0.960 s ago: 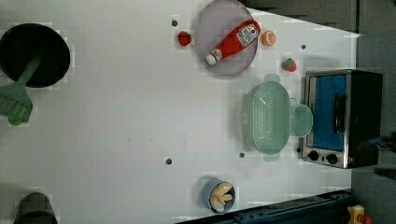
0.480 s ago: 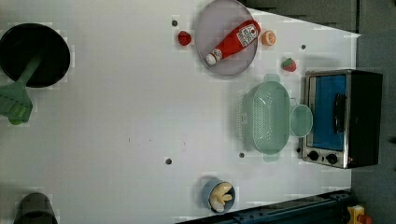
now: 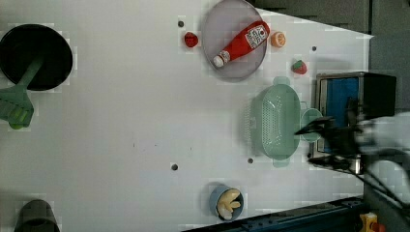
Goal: Drag strainer right to left.
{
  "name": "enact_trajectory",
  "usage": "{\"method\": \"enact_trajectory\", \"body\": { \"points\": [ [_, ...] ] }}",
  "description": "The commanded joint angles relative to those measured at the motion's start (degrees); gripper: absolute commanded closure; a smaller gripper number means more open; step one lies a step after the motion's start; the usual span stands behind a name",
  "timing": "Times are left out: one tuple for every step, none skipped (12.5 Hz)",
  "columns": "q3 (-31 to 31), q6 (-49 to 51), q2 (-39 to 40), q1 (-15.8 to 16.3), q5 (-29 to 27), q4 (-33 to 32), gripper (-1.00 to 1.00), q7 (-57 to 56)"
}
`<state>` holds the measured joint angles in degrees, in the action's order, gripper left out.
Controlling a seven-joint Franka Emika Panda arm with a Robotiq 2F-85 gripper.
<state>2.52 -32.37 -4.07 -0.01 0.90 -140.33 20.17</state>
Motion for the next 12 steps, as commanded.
{"method": "enact_trajectory", "body": {
  "points": [
    [-0.18, -10.17, 1.86, -0.31, 1.06, 0.0, -1.0, 6.44],
    [-0.48, -14.39, 4.49, -0.31, 1.04, -0.38, -1.0, 6.49],
    [-0.62, -18.04, 7.07, -0.3, 0.94, -0.59, -1.0, 7.75],
    [-0.76, -20.95, 9.45, -0.19, 0.76, -0.8, -1.0, 10.69],
    [-1.0, -23.57, 11.79, 0.06, 0.64, -1.12, -1.0, 14.68],
    [-1.58, -26.45, 14.04, 0.35, 0.64, -1.36, -1.0, 18.82],
    [-2.33, -29.49, 16.28, 0.68, 0.64, -1.54, -1.0, 22.26],
    [-3.09, -32.56, 18.24, 1.08, 0.64, -1.75, -1.0, 24.57],
    [-3.71, -35.16, 20.11, 1.44, 0.69, -1.88, -1.0, 25.77],
    [-4.24, -37.27, 21.74, 1.8, 0.69, -1.88, -1.0, 25.78],
    [-4.54, -38.34, 23.08, 2.14, 0.69, -1.88, -1.0, 25.78],
    [-4.52, -38.74, 24.07, 2.46, 0.67, -1.89, -1.0, 25.79]
  ]
}}
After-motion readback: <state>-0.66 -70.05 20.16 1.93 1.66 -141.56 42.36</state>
